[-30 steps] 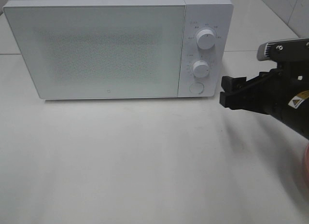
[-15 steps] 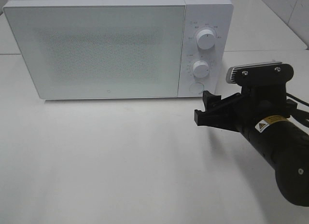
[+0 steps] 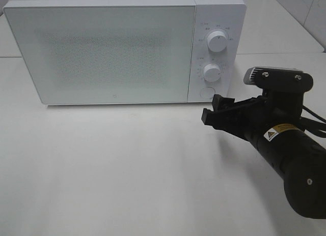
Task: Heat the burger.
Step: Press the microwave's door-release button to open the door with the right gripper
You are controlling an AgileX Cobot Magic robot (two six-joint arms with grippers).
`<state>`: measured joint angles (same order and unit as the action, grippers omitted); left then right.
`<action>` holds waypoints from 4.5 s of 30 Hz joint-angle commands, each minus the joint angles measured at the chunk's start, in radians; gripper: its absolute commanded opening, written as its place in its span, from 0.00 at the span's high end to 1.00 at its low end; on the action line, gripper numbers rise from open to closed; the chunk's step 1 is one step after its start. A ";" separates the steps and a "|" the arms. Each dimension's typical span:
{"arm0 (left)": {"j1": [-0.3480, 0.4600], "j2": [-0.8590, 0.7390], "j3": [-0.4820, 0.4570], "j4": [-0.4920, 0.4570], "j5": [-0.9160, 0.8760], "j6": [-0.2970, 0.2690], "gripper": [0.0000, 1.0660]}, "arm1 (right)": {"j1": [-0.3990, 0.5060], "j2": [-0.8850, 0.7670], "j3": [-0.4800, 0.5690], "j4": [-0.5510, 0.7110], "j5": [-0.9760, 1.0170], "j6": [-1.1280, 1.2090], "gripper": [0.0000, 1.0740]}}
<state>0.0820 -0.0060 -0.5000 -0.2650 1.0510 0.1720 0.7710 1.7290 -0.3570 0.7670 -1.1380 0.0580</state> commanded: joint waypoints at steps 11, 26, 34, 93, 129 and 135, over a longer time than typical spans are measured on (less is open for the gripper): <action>0.003 -0.020 0.001 -0.006 -0.012 0.001 0.06 | 0.003 -0.002 -0.007 -0.001 0.003 0.929 0.75; 0.003 -0.020 0.001 -0.006 -0.012 0.001 0.06 | 0.003 -0.002 -0.007 0.000 0.030 1.287 1.00; 0.003 -0.020 0.001 -0.006 -0.012 0.001 0.06 | 0.000 -0.002 -0.007 0.038 0.051 1.314 1.00; 0.003 -0.019 0.001 -0.006 -0.012 0.002 0.06 | -0.233 0.410 -0.445 -0.201 0.157 1.347 1.00; 0.003 -0.019 0.001 -0.006 -0.012 0.002 0.06 | -0.268 0.428 -0.664 -0.114 0.025 1.181 1.00; 0.003 -0.019 0.001 -0.006 -0.012 0.002 0.06 | -0.266 0.424 -0.645 -0.111 0.054 1.187 1.00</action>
<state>0.0820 -0.0060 -0.5000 -0.2660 1.0510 0.1720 0.5380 2.1700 -0.9320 0.7350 -0.8700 1.2630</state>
